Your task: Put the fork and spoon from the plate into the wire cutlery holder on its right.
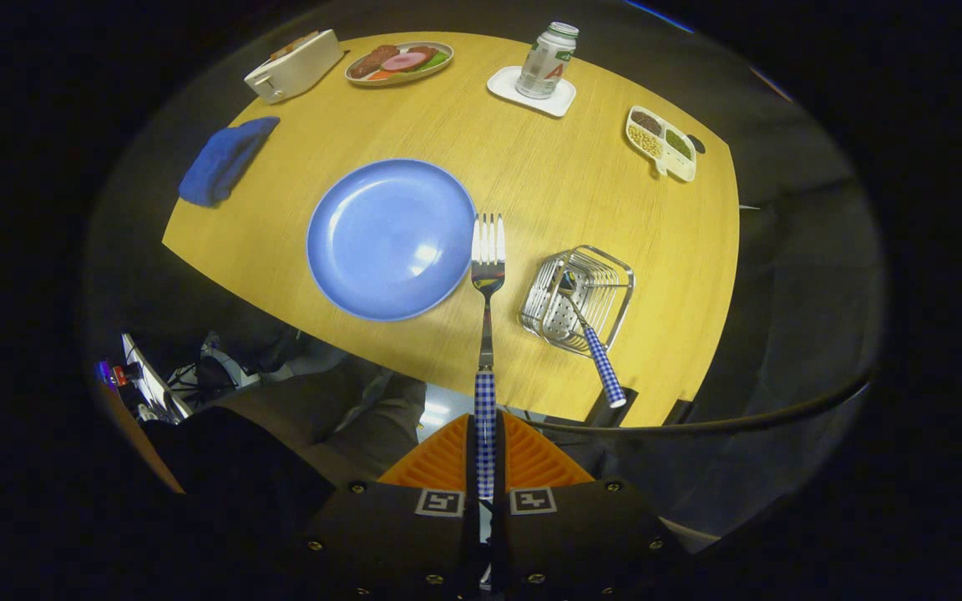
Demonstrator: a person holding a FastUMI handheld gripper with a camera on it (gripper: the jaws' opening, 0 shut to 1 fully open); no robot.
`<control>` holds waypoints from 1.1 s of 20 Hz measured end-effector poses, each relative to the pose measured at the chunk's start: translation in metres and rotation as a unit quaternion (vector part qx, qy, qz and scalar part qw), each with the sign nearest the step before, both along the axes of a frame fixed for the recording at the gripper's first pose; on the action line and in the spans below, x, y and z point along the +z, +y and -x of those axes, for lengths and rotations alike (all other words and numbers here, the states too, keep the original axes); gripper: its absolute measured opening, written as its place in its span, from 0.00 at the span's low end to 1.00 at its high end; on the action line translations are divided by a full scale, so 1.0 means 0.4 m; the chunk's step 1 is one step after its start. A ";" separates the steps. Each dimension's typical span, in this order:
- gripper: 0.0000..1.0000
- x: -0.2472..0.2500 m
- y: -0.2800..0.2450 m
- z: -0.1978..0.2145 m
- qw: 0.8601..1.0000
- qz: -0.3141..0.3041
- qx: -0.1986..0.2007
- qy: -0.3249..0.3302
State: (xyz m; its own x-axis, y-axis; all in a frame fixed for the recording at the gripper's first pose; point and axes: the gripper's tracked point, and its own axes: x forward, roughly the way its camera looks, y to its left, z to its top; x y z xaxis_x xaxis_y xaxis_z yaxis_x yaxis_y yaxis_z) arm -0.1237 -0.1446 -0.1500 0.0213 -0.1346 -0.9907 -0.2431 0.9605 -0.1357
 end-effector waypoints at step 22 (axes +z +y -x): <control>0.06 -0.048 -0.217 -0.031 0.979 0.071 0.018 0.192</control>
State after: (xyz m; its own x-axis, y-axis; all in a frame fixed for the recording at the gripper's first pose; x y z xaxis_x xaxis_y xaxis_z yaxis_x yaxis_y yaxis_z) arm -0.1115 -0.2316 -0.1690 -0.3410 -0.2769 -0.8984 -0.3355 0.9286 -0.1589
